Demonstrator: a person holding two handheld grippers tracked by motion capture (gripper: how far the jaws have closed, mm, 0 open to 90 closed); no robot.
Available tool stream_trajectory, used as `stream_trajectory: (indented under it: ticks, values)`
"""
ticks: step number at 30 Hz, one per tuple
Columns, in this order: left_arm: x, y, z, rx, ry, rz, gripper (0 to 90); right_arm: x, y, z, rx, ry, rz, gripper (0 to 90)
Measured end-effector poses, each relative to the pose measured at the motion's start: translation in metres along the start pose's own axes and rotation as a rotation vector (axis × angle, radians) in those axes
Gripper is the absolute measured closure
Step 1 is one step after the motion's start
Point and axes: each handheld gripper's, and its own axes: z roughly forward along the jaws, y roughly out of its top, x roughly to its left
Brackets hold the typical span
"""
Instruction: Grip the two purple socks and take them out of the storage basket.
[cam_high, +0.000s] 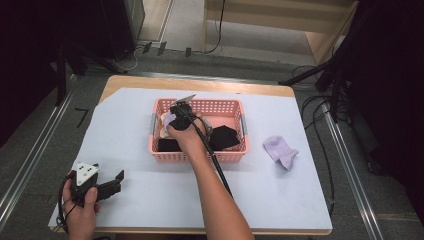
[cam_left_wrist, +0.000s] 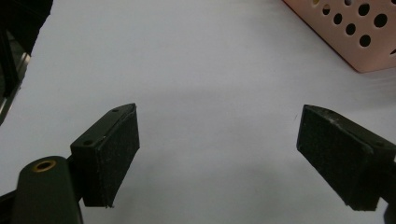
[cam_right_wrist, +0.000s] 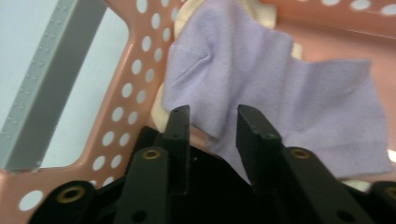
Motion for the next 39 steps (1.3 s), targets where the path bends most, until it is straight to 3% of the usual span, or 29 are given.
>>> stream_trajectory:
  ticks: [2, 4, 6, 9, 11, 14, 18, 20, 22, 25, 27, 28, 31, 36, 38, 39]
  values:
    - [0.0, 0.0, 0.0, 0.0, 0.001, -0.002, 14.3, 0.0, 0.0, 0.001, 0.024, 0.028, -0.002, 83.6]
    - [0.0, 0.0, 0.0, -0.002, 0.002, -0.003, 14.4, -0.005, 0.0, 0.001, 0.045, 0.076, 0.005, 88.6]
    - [0.0, 0.0, 0.0, -0.002, 0.001, -0.003, 14.4, -0.009, -0.001, -0.002, 0.031, 0.058, -0.001, 88.9]
    - [0.0, 0.0, 0.0, -0.002, 0.001, -0.005, 14.3, -0.019, -0.002, -0.013, -0.028, 0.05, 0.028, 89.2]
    - [0.0, 0.0, 0.0, -0.002, 0.002, -0.005, 14.3, -0.029, -0.002, -0.02, -0.062, 0.006, 0.058, 89.2]
    - [0.0, 0.0, 0.0, 0.0, 0.0, -0.004, 14.3, -0.05, -0.003, -0.028, -0.086, -0.106, 0.119, 89.2]
    - [0.0, 0.0, 0.0, 0.001, 0.001, -0.001, 14.3, -0.071, -0.006, -0.031, -0.073, -0.213, 0.148, 88.8]
    - [0.0, 0.0, 0.0, 0.004, 0.001, 0.0, 14.3, -0.078, -0.008, -0.033, -0.075, -0.23, 0.168, 83.8]
    - [0.0, 0.0, 0.0, -0.001, 0.003, 0.0, 14.3, -0.081, -0.009, -0.038, -0.143, -0.217, 0.173, 65.8]
    - [0.0, 0.0, 0.0, 0.003, 0.005, 0.0, 14.3, -0.073, -0.008, -0.044, -0.264, -0.129, 0.118, 50.3]
    - [0.0, 0.0, 0.0, 0.002, 0.004, 0.001, 14.4, -0.066, -0.007, -0.04, -0.287, -0.125, 0.079, 45.1]
    - [0.0, 0.0, 0.0, -0.003, 0.005, 0.001, 14.3, -0.063, -0.006, -0.034, -0.277, -0.139, 0.031, 41.9]
    - [0.0, 0.0, 0.0, -0.004, 0.003, -0.004, 14.3, -0.062, -0.005, -0.018, -0.21, -0.16, -0.021, 38.4]
    - [0.0, 0.0, 0.0, -0.007, 0.002, -0.001, 14.3, -0.069, -0.007, 0.007, -0.091, -0.234, -0.059, 37.3]
    - [0.0, 0.0, 0.0, -0.003, 0.003, -0.001, 14.3, -0.072, -0.007, 0.011, -0.079, -0.22, -0.048, 40.4]
    - [0.0, 0.0, 0.0, -0.003, 0.003, -0.001, 14.3, -0.073, -0.007, 0.011, -0.083, -0.213, -0.035, 46.4]
